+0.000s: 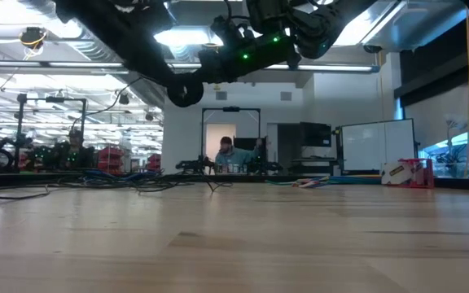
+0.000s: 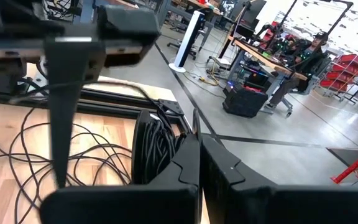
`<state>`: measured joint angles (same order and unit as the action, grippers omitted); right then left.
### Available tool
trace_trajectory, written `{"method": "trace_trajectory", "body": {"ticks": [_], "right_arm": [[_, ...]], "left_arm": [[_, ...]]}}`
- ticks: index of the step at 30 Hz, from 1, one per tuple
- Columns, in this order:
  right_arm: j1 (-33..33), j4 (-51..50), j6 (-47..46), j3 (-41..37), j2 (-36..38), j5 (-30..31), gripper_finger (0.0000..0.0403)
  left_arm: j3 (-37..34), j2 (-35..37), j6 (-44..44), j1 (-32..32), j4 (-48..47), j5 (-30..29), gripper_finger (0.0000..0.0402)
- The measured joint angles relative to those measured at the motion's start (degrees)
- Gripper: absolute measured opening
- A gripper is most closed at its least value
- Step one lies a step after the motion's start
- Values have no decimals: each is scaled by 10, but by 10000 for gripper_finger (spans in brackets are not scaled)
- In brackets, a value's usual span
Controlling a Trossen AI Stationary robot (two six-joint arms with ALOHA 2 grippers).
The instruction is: Coiling cords
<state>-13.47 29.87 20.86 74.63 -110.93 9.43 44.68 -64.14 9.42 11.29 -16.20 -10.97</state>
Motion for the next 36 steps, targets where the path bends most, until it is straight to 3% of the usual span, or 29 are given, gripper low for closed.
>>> {"method": "trace_trajectory", "body": {"ticks": [5,14,19,31,36], "right_arm": [[0,0,0,0,0,0,5],[0,0,0,0,0,0,5],[0,-2,0,0,0,-1,5],[0,-2,4,0,0,-1,5],[0,-5,4,0,0,-1,5]], "left_arm": [[57,0,-4,-2,-125,-69,184],[101,0,-13,3,-248,-101,184],[101,0,-18,16,-258,-144,184],[101,0,-27,32,-294,-147,184],[73,5,-12,34,-243,-147,184]]}}
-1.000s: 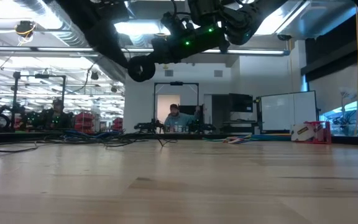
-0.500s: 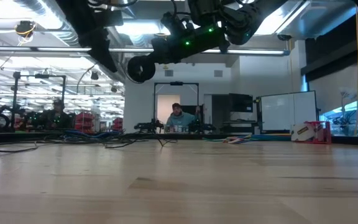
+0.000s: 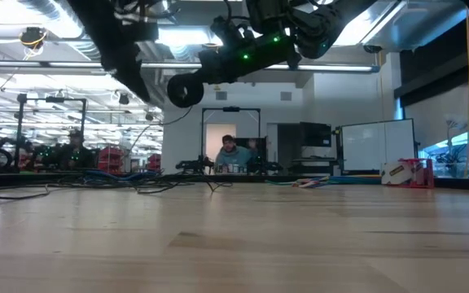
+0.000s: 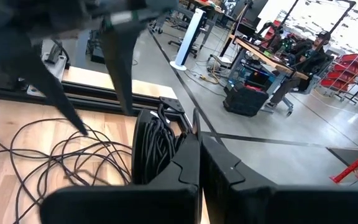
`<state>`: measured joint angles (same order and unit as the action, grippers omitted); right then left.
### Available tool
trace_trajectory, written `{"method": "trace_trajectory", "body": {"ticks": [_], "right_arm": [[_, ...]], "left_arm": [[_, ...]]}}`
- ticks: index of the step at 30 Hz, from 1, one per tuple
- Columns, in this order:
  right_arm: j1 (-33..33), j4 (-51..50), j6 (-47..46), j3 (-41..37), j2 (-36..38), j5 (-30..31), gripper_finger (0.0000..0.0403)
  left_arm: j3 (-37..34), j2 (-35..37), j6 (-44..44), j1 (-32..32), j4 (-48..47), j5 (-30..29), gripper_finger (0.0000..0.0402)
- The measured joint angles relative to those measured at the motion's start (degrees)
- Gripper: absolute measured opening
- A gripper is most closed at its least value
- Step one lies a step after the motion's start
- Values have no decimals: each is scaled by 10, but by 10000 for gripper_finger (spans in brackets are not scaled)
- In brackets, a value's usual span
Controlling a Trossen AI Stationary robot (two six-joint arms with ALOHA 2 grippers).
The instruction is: Coiling cords
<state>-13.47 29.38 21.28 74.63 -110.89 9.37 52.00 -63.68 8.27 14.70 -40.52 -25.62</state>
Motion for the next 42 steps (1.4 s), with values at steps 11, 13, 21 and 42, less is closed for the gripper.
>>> {"method": "trace_trajectory", "body": {"ticks": [11,13,21,42], "right_arm": [[0,-4,0,0,0,0,5],[0,-3,0,0,0,0,5],[0,-13,0,8,0,0,5],[0,-24,0,8,0,0,5]], "left_arm": [[-131,45,27,0,247,128,184],[-131,44,26,1,238,130,184],[-131,20,0,31,204,130,184],[-132,-48,56,54,260,129,20]]}}
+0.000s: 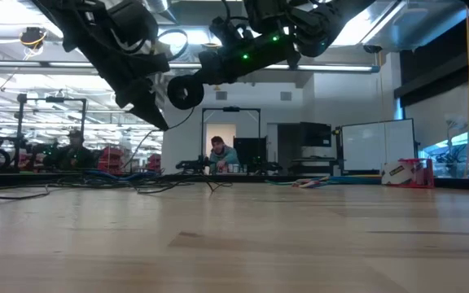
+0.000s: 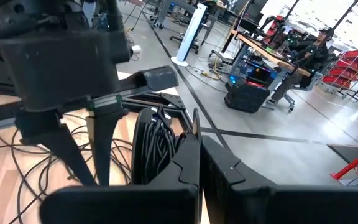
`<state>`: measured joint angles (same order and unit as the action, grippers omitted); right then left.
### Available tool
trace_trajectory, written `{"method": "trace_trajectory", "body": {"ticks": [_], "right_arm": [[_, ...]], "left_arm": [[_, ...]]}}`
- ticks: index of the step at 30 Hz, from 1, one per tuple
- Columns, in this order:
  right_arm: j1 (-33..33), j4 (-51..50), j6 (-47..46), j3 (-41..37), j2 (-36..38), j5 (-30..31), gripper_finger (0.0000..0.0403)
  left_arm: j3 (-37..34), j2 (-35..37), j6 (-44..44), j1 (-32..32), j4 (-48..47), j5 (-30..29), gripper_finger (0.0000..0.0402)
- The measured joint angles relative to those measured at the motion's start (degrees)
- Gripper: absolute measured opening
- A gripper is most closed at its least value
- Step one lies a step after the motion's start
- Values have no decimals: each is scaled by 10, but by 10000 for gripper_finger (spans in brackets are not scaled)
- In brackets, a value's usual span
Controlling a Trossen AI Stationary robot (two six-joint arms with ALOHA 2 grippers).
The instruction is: Coiling cords
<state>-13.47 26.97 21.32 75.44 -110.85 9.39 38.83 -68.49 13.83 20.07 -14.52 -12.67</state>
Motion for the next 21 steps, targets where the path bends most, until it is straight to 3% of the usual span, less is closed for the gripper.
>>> {"method": "trace_trajectory", "body": {"ticks": [21], "right_arm": [[23,-7,13,0,24,-3,5]], "left_arm": [[-19,22,17,30,19,-15,1]]}}
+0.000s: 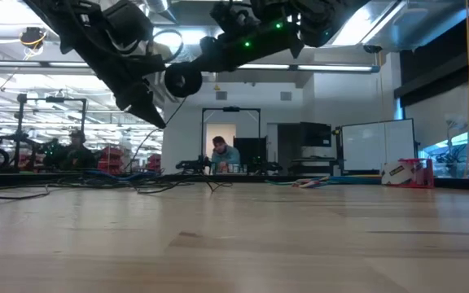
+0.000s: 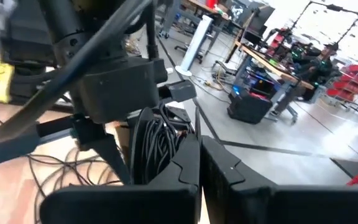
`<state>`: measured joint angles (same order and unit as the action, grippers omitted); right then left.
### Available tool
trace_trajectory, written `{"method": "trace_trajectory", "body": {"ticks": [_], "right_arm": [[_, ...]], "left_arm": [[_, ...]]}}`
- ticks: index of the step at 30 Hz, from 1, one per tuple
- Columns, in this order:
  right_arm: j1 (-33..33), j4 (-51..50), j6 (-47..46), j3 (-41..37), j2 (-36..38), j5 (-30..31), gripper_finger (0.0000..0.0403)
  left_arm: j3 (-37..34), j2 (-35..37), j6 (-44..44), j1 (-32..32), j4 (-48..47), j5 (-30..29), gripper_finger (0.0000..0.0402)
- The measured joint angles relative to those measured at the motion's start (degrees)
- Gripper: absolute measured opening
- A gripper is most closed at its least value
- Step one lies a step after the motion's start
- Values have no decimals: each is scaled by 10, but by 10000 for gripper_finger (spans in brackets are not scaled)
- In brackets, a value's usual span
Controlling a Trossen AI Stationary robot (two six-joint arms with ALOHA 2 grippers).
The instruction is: Coiling cords
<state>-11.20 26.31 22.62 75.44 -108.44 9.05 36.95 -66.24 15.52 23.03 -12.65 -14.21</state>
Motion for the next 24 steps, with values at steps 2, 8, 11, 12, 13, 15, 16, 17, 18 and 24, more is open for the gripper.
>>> {"method": "trace_trajectory", "body": {"ticks": [2,8,11,12,13,15,16,17,18,24], "right_arm": [[0,3,-1,0,1,-16,5],[0,-9,1,0,1,-37,5],[0,-9,4,0,1,-37,5],[0,-9,7,0,1,-37,5],[0,-9,13,0,1,-37,5],[-1,-8,17,1,0,-32,5],[-1,-4,17,1,-3,-25,5],[-1,-4,17,2,-6,-20,5],[-1,-10,18,2,-7,-14,5],[-1,-1,25,8,-34,0,5]], "left_arm": [[0,11,6,0,-3,-10,1],[2,76,27,7,-6,-68,1],[3,121,32,11,-4,-68,1],[3,136,32,14,-4,-66,1],[3,149,32,14,-4,-65,1],[3,175,26,14,-2,-61,1],[3,186,24,13,-1,-58,1],[3,196,20,12,-1,-54,1],[3,204,15,11,-1,-51,1],[4,213,-22,6,13,-47,1]]}}
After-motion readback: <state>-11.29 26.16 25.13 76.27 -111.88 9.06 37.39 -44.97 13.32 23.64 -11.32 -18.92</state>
